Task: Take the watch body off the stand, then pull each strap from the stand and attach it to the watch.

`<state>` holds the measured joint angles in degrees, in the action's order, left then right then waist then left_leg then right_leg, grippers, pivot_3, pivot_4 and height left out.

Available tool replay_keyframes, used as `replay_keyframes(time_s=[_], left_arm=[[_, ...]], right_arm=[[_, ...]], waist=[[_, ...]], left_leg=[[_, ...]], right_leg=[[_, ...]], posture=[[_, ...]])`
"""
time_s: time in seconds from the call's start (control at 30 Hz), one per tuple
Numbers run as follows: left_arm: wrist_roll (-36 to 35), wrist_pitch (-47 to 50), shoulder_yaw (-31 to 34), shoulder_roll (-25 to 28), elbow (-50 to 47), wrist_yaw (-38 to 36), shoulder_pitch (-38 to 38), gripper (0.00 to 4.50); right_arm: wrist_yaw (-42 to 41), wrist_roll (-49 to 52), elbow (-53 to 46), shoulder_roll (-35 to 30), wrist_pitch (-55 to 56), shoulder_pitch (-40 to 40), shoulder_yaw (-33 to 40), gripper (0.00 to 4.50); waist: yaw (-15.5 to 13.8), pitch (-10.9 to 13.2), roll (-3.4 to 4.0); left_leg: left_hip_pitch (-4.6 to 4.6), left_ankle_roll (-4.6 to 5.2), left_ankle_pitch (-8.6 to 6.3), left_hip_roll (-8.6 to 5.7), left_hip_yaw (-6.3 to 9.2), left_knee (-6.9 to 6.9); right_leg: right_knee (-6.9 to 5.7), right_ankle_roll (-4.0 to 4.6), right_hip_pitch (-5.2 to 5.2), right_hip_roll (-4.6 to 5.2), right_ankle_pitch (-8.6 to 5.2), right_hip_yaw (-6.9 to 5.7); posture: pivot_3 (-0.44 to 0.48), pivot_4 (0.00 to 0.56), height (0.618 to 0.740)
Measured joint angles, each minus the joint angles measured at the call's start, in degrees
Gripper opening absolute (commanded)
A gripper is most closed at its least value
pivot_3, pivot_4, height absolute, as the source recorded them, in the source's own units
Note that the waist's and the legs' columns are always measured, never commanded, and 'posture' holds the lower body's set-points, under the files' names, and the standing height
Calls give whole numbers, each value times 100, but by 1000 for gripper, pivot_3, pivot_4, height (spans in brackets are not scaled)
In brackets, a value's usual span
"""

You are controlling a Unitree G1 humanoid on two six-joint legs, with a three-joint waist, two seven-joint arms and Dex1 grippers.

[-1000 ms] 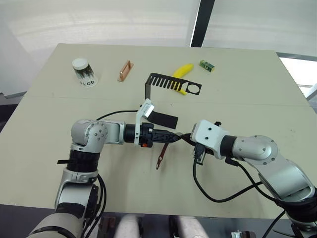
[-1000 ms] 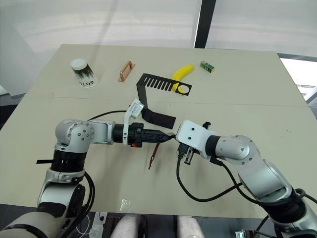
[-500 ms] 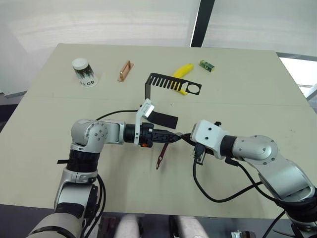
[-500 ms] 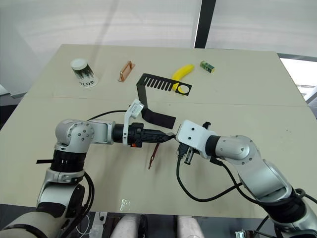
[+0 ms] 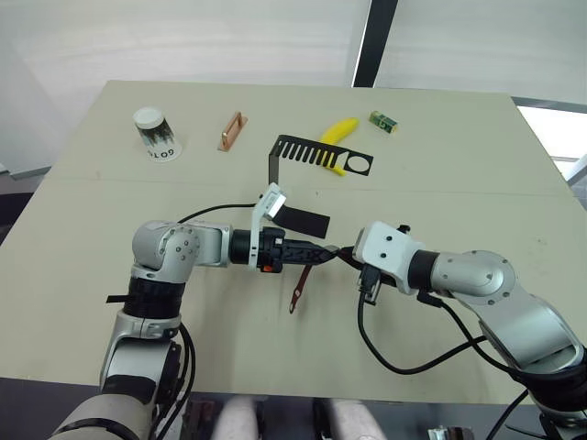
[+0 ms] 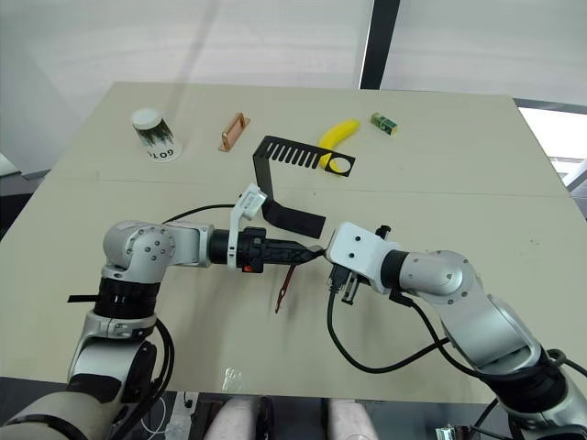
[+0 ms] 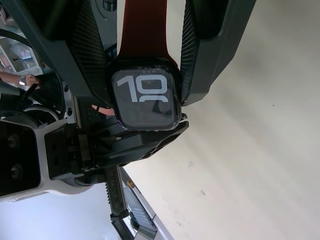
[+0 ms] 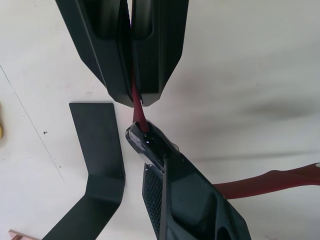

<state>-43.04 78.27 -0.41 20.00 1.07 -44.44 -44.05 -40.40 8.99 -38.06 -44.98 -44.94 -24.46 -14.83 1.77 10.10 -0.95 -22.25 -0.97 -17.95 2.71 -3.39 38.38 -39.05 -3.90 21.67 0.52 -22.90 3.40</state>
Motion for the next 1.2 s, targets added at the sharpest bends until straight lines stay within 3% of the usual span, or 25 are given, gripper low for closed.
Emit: replay_keyframes(time_s=[1.2], left_arm=[[-7, -109, -36, 4, 149, -72, 0, 1611]], right_arm=[[-1, 0, 0, -7, -4, 0, 0, 75]], waist=[[0, 0, 0]], left_leg=[[0, 0, 0, 0, 0, 5]], right_leg=[[-4, 0, 0, 0, 0, 0]], posture=[[0, 150, 740]])
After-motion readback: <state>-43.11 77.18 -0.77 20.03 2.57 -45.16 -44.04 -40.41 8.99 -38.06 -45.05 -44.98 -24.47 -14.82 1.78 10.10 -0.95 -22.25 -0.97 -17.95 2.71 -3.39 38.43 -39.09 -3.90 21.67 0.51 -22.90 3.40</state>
